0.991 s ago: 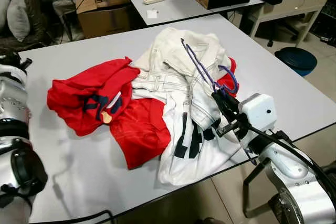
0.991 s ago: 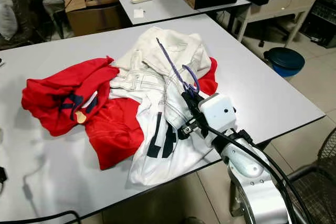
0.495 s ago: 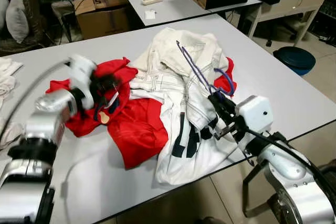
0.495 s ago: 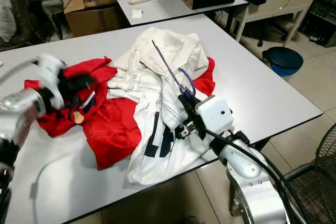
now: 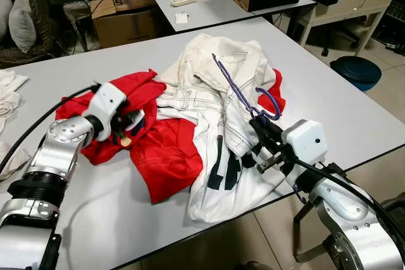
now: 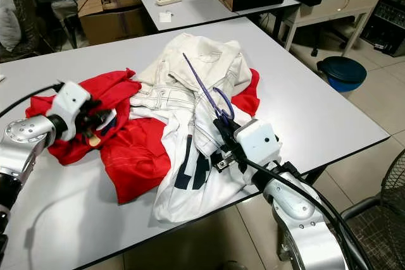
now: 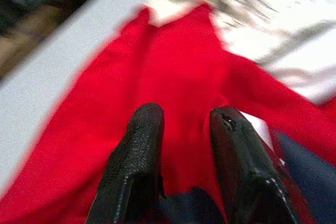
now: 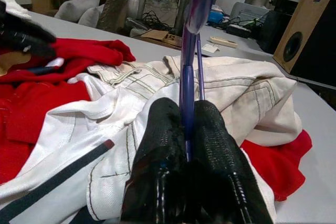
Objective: Hang hanger
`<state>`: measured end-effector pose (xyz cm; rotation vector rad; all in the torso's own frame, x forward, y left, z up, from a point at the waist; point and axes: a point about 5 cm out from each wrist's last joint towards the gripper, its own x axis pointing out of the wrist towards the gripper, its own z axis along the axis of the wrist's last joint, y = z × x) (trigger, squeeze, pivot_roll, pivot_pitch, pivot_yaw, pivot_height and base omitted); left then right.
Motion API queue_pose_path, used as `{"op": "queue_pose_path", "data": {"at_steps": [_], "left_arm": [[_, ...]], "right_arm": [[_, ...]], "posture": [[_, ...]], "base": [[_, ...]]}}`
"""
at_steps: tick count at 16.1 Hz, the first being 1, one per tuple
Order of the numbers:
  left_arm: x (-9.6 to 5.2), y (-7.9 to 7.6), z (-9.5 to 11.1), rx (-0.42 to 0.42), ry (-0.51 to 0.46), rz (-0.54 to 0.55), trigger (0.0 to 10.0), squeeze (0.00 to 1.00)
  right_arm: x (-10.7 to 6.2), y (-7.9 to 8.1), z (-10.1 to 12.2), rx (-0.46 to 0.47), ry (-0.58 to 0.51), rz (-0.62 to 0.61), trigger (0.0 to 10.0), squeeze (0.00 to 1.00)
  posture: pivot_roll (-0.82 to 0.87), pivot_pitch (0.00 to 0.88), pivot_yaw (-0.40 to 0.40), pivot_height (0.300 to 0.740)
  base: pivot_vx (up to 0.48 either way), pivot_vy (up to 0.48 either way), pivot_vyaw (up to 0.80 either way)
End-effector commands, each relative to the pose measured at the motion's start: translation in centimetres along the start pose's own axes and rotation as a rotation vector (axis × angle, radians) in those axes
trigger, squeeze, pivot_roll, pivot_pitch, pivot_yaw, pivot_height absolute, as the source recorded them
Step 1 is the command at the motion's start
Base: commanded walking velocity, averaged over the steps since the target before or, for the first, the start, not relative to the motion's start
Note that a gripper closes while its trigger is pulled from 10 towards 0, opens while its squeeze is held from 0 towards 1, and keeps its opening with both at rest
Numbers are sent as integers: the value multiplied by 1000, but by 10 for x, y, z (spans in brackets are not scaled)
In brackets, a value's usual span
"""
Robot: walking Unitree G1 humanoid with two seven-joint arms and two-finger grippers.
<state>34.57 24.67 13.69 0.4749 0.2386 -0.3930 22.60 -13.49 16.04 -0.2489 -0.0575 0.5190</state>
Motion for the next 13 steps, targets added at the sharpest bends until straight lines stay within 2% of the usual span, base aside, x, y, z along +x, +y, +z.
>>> {"op": "queue_pose_path", "data": {"at_steps": [1, 3, 4, 7, 8, 9, 10, 11, 12, 13], "left_arm": [[-1, 10, 6, 0, -25, 71, 10000, 0], [-1, 5, -3, 10, 24, 25, 10000, 0], [-2, -7, -10, -25, 47, -58, 10000, 0], [-3, -16, -16, -84, 57, -122, 10000, 0], [-4, -18, -19, -60, 80, -137, 10000, 0], [-4, -16, -24, -24, 113, -113, 10000, 0], [-4, -6, -26, -21, 142, -15, 10000, 0], [-4, -4, -25, -33, 136, 3, 1412, 0], [-4, -1, -23, -51, 123, 21, 0, 0], [-4, -1, -22, -58, 119, 18, 0, 0]], "right_arm": [[-1, 4, 2, 8, -2, 35, 10000, 0], [-1, 4, 2, 9, -1, 40, 10000, 0], [-1, 5, 2, 9, 1, 47, 10000, 0], [0, 5, 2, 10, 2, 51, 10000, 0], [0, 5, 2, 10, 3, 53, 10000, 0], [0, 5, 2, 10, 2, 56, 10000, 0], [0, 5, 2, 9, 2, 60, 10000, 0], [0, 5, 2, 9, 1, 61, 10000, 0], [0, 5, 2, 8, 2, 64, 10000, 0], [0, 5, 2, 8, 3, 65, 10000, 0]], "posture": [[-2, 0, 68, 740], [-1, 0, 65, 740], [0, 0, 64, 740], [4, 0, 57, 740], [5, 0, 55, 740], [7, 0, 51, 740], [8, 0, 48, 740], [8, 0, 48, 740], [10, 0, 44, 740], [10, 0, 44, 740]], "base": [[0, 0, 0], [0, 0, 0], [0, 0, 0], [0, 0, 0], [0, 0, 0], [0, 0, 0], [0, 0, 0], [0, 0, 0], [0, 0, 0], [0, 0, 0]]}}
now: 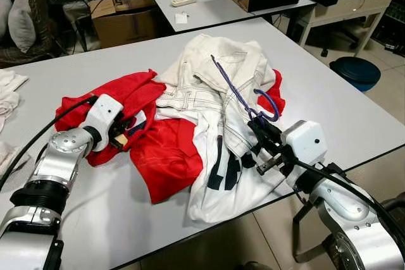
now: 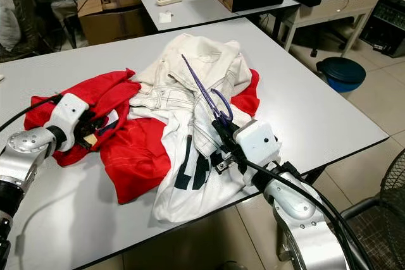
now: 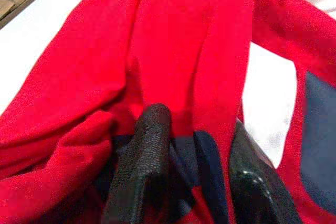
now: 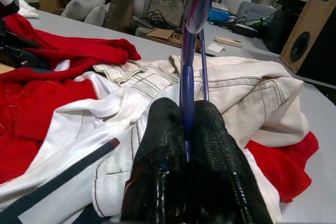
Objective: Hang hanger
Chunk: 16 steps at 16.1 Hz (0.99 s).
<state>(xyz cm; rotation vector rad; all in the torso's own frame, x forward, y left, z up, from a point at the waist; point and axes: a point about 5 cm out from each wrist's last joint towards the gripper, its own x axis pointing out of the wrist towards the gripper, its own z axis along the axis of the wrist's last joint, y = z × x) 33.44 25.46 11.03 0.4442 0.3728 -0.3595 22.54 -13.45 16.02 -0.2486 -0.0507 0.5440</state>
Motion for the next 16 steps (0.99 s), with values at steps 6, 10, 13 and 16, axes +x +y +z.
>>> {"op": "queue_pose_path", "data": {"at_steps": [6, 10, 13, 16], "left_arm": [[2, -1, 4, -55, -23, -16, 0, 0], [2, -1, 5, -83, -35, -10, 0, 0], [2, 0, 12, -110, -64, -19, 0, 0], [2, -7, 60, -312, -273, -160, 0, 0]], "right_arm": [[-2, 6, 4, -24, -16, 121, 10000, 0], [-3, -2, 4, -43, -11, 111, 10000, 0], [-3, -3, 4, -48, -13, 101, 10000, 0], [-2, -16, 6, -66, -25, -3, 10000, 0]], "posture": [[1, 0, 38, 740], [0, 0, 37, 740], [-1, 0, 38, 740], [4, 0, 32, 740]], "base": [[0, 0, 0], [0, 0, 0], [0, 0, 0], [0, 0, 0]]}}
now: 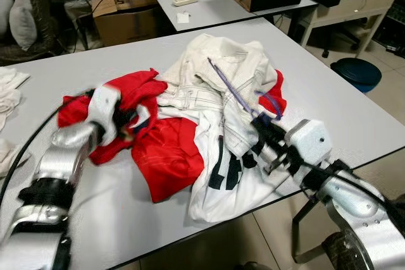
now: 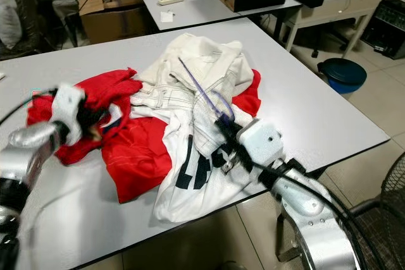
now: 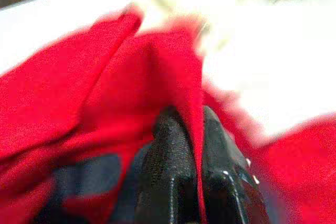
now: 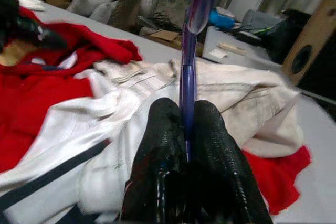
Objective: Hang hanger
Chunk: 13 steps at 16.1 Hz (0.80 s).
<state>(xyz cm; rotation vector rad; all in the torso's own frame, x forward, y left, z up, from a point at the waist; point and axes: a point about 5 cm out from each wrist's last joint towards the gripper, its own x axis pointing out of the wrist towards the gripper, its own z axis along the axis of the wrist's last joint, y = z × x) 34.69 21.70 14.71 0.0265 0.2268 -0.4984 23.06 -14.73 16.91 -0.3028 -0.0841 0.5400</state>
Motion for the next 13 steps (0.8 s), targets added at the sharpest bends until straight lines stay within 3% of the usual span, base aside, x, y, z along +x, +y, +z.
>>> {"op": "queue_pose_path", "data": {"at_steps": [1, 2, 4, 6, 10, 13], "left_arm": [[4, -10, 40, -39, -135, -91, 0, 0], [6, -13, 48, -56, -164, -106, 0, 0], [10, -27, 103, -186, -373, -180, 0, 0], [11, -31, 126, -254, -475, -182, 0, 0], [20, -36, 122, -231, -436, -139, 0, 0], [18, -21, 130, -360, -545, -2, 0, 0]], "right_arm": [[2, -3, 3, 12, -25, -8, 10000, 0], [2, -3, 3, 13, -27, -5, 10000, 0], [3, -3, 3, 0, -27, -10, 10000, 0], [3, -7, 4, -10, -35, -56, 10000, 0], [2, -22, 5, -33, -37, -177, 10000, 0], [0, -26, 7, -25, -47, -217, 10000, 0]], "posture": [[5, 0, 30, 740], [5, 0, 30, 740], [8, 0, 31, 740], [6, 0, 35, 740], [0, 0, 46, 740], [-9, 0, 56, 740]], "base": [[0, 0, 0], [0, 0, 0], [0, 0, 0], [0, 0, 0], [0, 0, 0], [0, 0, 0]]}}
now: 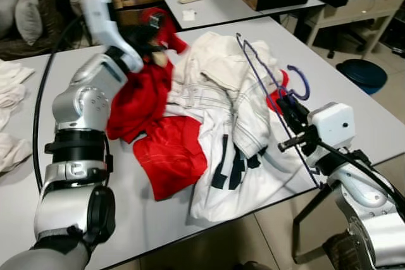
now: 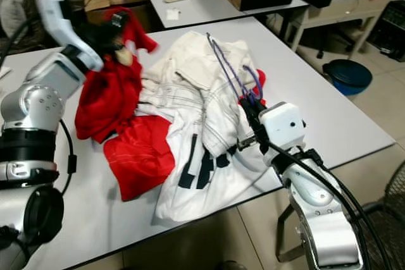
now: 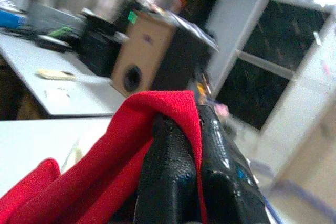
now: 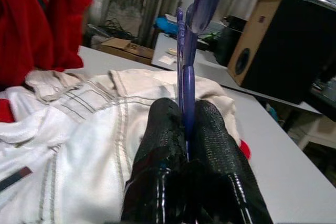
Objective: Hang hanger
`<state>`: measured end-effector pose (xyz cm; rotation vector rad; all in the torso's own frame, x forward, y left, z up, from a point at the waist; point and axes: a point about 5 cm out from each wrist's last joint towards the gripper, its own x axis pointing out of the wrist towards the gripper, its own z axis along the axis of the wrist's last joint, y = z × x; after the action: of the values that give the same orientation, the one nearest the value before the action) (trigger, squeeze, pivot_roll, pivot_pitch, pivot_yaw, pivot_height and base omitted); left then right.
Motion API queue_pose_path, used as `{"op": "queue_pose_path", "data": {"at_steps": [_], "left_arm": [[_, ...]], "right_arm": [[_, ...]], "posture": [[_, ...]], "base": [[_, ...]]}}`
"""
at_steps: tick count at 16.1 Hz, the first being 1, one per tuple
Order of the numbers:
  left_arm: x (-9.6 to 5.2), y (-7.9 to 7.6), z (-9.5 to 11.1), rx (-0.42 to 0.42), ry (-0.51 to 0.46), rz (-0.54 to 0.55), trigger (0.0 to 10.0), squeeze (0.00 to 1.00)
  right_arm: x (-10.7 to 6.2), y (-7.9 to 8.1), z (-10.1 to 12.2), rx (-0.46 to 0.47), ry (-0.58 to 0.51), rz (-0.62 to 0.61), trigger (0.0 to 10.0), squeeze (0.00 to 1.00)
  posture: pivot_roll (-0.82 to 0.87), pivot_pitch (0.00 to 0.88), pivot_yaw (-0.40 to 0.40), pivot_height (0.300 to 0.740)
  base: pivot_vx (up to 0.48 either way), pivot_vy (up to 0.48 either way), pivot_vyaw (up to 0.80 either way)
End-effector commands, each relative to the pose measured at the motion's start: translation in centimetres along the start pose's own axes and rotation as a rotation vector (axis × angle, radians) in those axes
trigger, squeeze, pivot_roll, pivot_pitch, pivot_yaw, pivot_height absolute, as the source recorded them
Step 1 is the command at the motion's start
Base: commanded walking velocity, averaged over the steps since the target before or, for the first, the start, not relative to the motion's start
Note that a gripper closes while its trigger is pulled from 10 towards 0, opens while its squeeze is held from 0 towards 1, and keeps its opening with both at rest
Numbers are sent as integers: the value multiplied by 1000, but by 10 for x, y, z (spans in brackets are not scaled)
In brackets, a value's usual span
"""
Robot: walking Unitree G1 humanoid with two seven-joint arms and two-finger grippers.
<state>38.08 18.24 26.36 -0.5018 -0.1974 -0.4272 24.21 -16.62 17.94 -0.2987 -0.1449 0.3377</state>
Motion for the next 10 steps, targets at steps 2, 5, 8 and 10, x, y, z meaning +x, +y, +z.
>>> {"op": "queue_pose_path", "data": {"at_steps": [2, 5, 8, 10], "left_arm": [[7, -14, 47, -167, -209, -72, 0, 0], [10, -26, 59, -228, -217, -163, 0, 0], [9, -11, 27, -168, -68, -41, 0, 0], [-2, 5, -24, 228, 219, 29, 0, 0]], "right_arm": [[0, 0, 4, -6, -27, -18, 10000, 0], [1, 2, 4, 5, -32, -16, 10000, 0], [3, 4, 4, 9, -36, -12, 10000, 0], [3, 6, 4, 14, -35, -4, 10000, 0]], "posture": [[-8, 0, 58, 740], [-2, 0, 59, 740], [2, 0, 63, 740], [2, 0, 65, 740]], "base": [[0, 0, 0], [0, 0, 0], [0, 0, 0], [0, 0, 0]]}}
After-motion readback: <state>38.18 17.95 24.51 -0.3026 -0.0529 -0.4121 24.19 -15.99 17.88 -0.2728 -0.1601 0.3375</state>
